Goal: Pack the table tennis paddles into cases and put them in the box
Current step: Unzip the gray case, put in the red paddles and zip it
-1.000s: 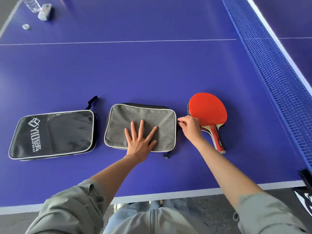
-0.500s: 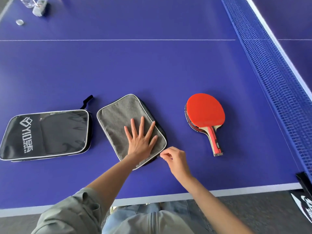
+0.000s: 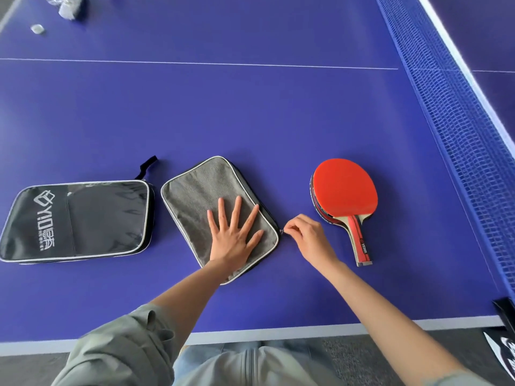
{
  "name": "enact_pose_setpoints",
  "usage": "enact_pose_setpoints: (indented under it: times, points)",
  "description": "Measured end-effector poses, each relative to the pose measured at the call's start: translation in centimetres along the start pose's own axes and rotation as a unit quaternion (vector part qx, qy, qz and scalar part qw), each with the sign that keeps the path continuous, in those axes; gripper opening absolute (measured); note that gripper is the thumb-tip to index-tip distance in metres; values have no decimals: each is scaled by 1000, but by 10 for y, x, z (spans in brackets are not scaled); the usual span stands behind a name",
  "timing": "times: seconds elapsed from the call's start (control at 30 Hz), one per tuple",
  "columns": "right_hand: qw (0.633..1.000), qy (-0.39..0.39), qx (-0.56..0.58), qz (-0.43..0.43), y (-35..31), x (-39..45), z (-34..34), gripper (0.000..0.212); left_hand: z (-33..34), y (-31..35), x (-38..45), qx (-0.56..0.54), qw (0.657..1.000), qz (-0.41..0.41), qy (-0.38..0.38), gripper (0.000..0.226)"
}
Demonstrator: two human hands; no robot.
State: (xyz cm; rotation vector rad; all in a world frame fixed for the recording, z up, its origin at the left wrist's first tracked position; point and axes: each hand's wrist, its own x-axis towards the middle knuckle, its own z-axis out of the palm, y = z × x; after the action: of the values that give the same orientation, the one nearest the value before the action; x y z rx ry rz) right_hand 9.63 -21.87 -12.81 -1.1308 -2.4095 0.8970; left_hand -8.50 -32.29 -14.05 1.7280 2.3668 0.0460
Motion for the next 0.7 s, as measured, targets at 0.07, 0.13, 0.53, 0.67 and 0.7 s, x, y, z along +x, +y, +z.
enact_pose_setpoints:
  times: [0.07, 0.13, 0.53, 0.67, 0.7]
  points:
    - [1000, -8, -6, -11, -1, 16, -1, 7, 1, -1, 0, 5, 1000, 2, -5, 62]
    - [999, -21, -13, -28, -4, 38, 2, 7, 0, -1, 0, 9, 1000, 1, -10, 61]
    - [972, 50, 192, 124, -33, 54, 20, 8, -17, -22, 20, -115, 993, -25, -22, 80]
    - [955, 25, 247, 162, -52, 5, 28, 11, -23, -23, 32, -113, 992, -42, -35, 81]
    - [956, 7, 249, 155, -57, -5, 31, 13, -23, -20, 34, -99, 994, -21, -39, 79]
